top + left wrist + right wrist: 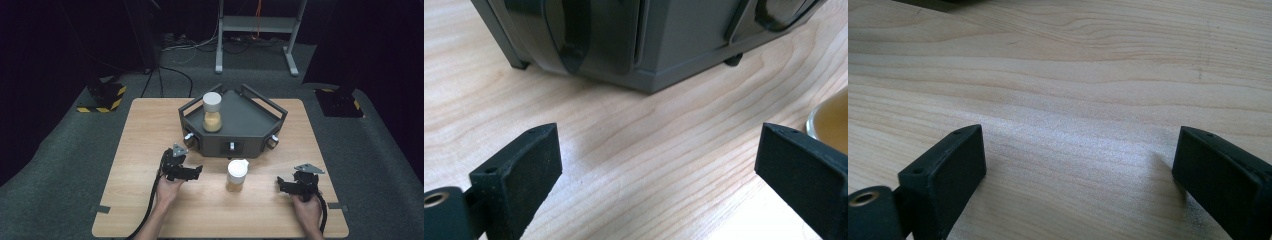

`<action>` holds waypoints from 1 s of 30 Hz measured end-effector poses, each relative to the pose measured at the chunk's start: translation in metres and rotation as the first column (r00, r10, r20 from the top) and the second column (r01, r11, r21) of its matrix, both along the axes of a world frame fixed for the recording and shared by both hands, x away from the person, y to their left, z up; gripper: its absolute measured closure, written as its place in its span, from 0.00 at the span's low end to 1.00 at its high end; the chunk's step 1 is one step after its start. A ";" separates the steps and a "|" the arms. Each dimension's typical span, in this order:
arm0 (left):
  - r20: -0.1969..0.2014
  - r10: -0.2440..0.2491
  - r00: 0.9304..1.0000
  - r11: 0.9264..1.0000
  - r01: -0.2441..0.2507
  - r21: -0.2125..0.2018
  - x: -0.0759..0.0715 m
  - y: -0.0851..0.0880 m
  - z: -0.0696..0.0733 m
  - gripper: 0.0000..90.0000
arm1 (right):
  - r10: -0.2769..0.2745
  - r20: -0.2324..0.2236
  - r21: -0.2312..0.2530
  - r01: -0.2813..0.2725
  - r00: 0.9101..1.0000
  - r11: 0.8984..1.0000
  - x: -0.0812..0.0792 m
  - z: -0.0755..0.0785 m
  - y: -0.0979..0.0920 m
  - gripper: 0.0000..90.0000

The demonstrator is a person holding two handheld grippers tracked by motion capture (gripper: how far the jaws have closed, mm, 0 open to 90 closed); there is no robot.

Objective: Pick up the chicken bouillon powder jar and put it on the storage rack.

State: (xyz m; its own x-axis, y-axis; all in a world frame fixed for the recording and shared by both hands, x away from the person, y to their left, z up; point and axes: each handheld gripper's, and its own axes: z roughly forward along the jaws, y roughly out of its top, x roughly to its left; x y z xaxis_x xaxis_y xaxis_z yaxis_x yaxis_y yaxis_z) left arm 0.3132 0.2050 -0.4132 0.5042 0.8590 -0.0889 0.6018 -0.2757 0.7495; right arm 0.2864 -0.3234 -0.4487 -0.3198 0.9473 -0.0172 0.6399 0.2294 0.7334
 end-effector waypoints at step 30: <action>-0.002 0.030 1.000 0.999 -0.030 0.037 -0.010 -0.018 -0.032 0.04 | -0.001 -0.001 0.000 0.001 1.000 1.000 0.000 0.000 0.000 0.07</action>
State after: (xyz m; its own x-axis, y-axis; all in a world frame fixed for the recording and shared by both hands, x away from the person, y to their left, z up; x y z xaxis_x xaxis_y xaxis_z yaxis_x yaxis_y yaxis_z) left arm 0.3029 0.1873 -0.4454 0.4778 0.8766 -0.0580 0.6119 -0.2847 0.7379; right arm 0.2868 -0.3231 -0.4487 -0.3188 0.9477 -0.0169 0.6407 0.2286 0.7330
